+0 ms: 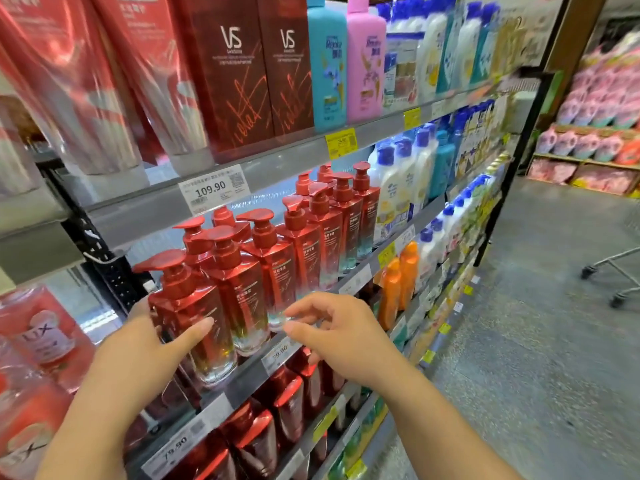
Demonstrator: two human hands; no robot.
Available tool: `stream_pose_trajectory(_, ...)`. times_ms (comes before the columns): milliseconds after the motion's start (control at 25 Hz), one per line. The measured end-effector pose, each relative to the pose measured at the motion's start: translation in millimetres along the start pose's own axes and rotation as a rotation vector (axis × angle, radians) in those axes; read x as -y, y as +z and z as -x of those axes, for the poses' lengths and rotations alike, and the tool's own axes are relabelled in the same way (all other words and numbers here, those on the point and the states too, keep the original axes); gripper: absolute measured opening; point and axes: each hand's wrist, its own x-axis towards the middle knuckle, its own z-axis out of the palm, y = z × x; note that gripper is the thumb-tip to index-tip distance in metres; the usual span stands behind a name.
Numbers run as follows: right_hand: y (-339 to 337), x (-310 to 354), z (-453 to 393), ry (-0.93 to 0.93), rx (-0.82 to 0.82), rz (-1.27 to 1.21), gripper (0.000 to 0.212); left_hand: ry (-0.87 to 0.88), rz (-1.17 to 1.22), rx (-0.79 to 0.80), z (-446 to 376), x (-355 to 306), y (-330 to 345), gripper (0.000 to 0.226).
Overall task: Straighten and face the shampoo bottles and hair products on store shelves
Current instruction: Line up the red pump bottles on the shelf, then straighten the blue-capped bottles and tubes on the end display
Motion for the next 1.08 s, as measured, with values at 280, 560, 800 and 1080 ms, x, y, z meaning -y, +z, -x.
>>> stream_pose_trajectory(280,-86,-31,11,0.045,-0.103,-0.006,0.013,0.129,-0.199,-0.028,17,-70,12,0.074)
stream_pose_trajectory(560,-247,-84,53,0.099,-0.274,-0.012,0.01,0.511,-0.137,0.258,47,-290,131,0.059)
stream_pose_trajectory(800,-375,-140,78,0.133,-0.388,0.058,0.007,0.634,0.11,0.252,70,-431,231,0.05)
stream_pose_trajectory(1080,-482,-196,44,0.168,-0.364,0.119,0.02,0.619,0.188,0.22,37,-527,314,0.034)
